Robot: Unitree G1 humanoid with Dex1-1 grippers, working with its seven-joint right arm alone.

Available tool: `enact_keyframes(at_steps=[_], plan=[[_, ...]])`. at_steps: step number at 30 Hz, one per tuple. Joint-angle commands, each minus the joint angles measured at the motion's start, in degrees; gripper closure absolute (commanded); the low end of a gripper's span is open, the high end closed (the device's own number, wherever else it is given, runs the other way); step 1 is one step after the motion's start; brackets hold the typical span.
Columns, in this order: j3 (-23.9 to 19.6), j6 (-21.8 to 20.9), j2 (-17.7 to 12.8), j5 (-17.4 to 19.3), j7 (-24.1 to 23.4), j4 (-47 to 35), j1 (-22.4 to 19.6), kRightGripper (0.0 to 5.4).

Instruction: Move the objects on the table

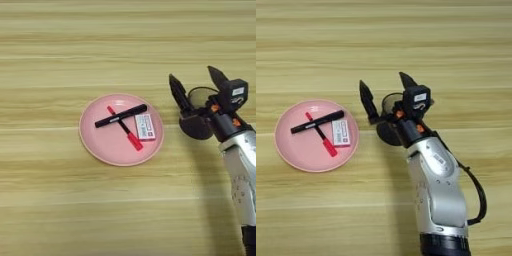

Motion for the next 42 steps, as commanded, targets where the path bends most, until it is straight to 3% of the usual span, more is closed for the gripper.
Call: enact_keyframes(at_steps=[1, 25, 35, 42], plan=[[-2.9, -3.4, -1.9, -0.9, -2.4, -0.6, -1.3, 0.04], [-5.3, -4.7, -2.4, 0.0, -2.2, 6.7, 2.2, 0.04], [-5.5, -7.3, -2.4, 1.5, 0.5, 5.4, 4.9, 0.04], [-5.8, -10.2, -2.0, 3.9, 4.3, 9.0, 6.1, 0.04]])
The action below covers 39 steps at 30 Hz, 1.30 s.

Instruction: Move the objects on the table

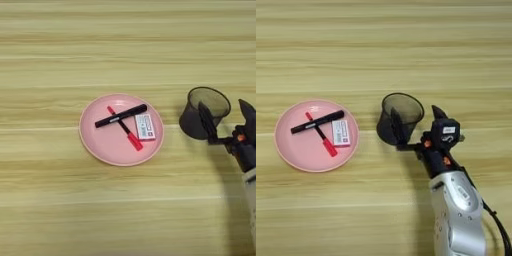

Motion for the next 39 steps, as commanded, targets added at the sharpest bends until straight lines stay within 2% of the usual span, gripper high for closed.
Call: enact_keyframes(at_steps=[1, 11, 20, 26, 33, 39], plan=[[-0.8, -3.4, -1.1, 1.7, 1.4, 0.0, -1.4, 0.04], [0.0, -6.2, -0.7, 4.1, 5.7, 2.3, -1.1, 0.04], [0.5, -8.4, -0.5, 3.5, 6.8, 7.3, -1.1, 0.04], [1.3, -9.7, -0.6, 4.4, 8.8, 8.4, -1.0, 0.04], [1.2, -11.0, -0.8, 4.7, 10.2, 14.2, -2.4, 0.04], [1.7, -11.3, -1.0, 3.5, 9.4, 16.6, -4.0, 0.04]])
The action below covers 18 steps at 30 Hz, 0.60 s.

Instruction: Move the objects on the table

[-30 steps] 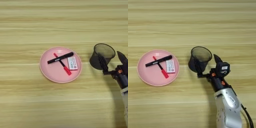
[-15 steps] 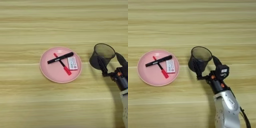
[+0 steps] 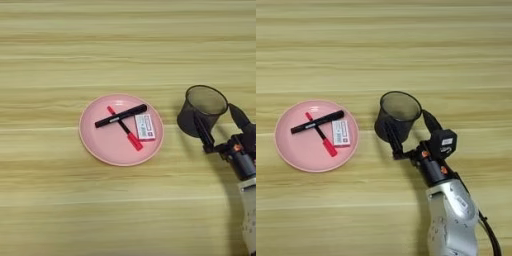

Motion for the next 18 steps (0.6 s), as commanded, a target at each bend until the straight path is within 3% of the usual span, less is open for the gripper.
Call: enact_keyframes(at_steps=[1, 18], plan=[[0.9, 1.8, -1.1, -1.8, -1.7, 1.5, -1.5, 0.04], [1.0, 1.8, -2.5, -4.1, -5.0, 8.8, -9.6, 0.04]])
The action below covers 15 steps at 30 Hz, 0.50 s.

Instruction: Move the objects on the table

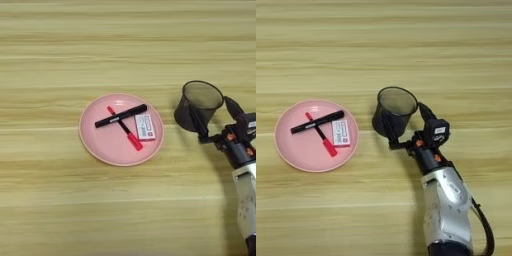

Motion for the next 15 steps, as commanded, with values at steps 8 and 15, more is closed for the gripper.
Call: enact_keyframes(at_steps=[8, 15], plan=[[0.2, 2.1, -2.3, -2.3, -3.1, 8.5, -7.1, 0.04], [-0.3, 0.9, -3.5, -3.4, -4.0, 13.8, -10.3, 0.04]])
